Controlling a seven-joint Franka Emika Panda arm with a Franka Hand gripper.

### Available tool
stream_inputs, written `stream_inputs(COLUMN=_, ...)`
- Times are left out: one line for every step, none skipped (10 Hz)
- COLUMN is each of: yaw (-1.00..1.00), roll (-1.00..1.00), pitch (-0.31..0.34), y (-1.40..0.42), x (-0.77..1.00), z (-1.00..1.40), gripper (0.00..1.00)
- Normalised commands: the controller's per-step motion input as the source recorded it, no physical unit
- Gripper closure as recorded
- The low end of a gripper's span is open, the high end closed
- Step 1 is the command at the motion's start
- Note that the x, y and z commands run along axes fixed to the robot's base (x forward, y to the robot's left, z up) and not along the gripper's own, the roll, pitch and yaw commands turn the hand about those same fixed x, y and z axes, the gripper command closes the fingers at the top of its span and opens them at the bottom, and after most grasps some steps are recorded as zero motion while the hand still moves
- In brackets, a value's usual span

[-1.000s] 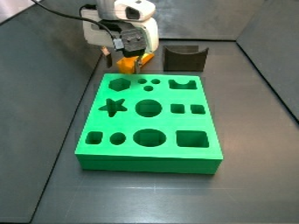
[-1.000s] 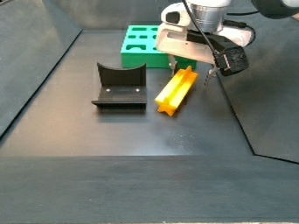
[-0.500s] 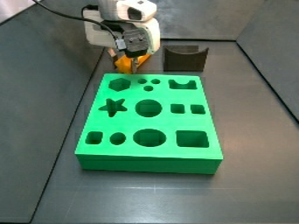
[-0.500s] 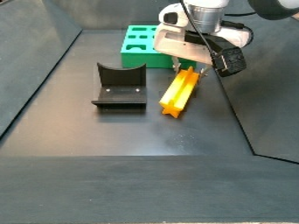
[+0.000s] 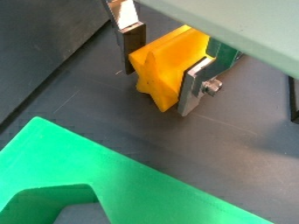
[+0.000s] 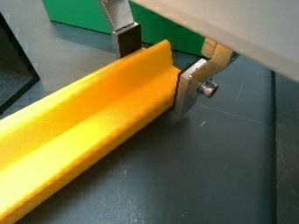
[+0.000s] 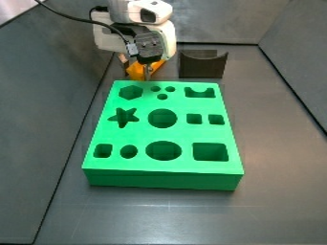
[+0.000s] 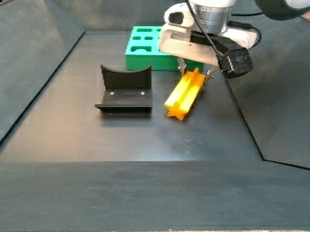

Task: Pick up the star object. Move up. Place the star object on the fixture. Regrasp the star object. Move to above the board. Insert the star object.
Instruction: Pick up the star object, then move up.

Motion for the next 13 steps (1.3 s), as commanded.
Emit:
stream_inputs(yaw=0.0, roll=0.0, pitch=0.0, y=0.0, x=0.0, z=0.0, gripper=1.0)
stream_inputs(yaw=0.0, roll=0.0, pitch=0.0, y=0.0, x=0.0, z=0.0, gripper=1.0)
stream_inputs(yaw=0.0, roll=0.0, pitch=0.0, y=0.0, x=0.0, z=0.0, gripper=1.0)
stream_inputs(yaw=0.0, roll=0.0, pitch=0.0, y=0.0, x=0.0, z=0.0, gripper=1.0)
stream_inputs(yaw=0.0, roll=0.0, pitch=0.0, y=0.0, x=0.0, z=0.0, gripper=1.0)
stream_inputs(yaw=0.0, roll=0.0, pitch=0.0, y=0.0, x=0.0, z=0.0, gripper=1.0)
stream_inputs(yaw=0.0, roll=0.0, pitch=0.0, y=0.0, x=0.0, z=0.83, gripper=1.0)
stream_inputs(yaw=0.03, roll=0.0, pitch=0.0, y=-0.02, x=0.01, z=0.83, gripper=1.0)
stream_inputs(yaw=0.03, roll=-0.01, pitch=0.01, y=-0.02, x=-0.01, z=0.77, gripper=1.0)
stream_inputs(yaw=0.03, roll=-0.02, pitch=0.024, y=-0.02, x=-0.01, z=0.62, gripper=1.0)
stream_inputs(yaw=0.03, roll=-0.03, pitch=0.034, y=-0.01, x=-0.01, z=0.45, gripper=1.0)
stream_inputs(yaw=0.02, roll=-0.04, pitch=0.036, y=-0.01, x=-0.01, z=0.31, gripper=1.0)
stream_inputs(yaw=0.02, roll=-0.05, pitch=0.037, y=-0.01, x=-0.02, z=0.17, gripper=1.0)
